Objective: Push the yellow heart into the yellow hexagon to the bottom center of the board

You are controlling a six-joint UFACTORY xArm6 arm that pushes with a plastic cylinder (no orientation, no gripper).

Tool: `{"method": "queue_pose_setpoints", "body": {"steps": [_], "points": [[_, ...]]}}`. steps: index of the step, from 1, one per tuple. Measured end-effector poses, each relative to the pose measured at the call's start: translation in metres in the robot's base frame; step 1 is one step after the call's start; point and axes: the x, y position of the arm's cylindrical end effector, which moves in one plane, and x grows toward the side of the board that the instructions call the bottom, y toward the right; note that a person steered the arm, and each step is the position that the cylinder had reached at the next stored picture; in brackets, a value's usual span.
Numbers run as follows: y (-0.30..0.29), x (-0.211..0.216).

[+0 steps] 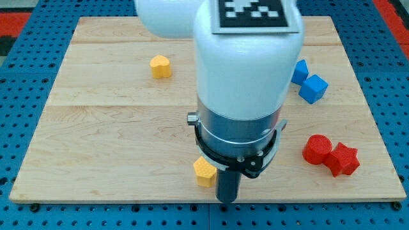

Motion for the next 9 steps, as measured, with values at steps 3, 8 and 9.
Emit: {"method": "queue_pose_setpoints", "body": {"steps": [3,8,9], "points": [[-0.147,-0.049],[-0.132,-0.283],[-0.172,-0.291]]}}
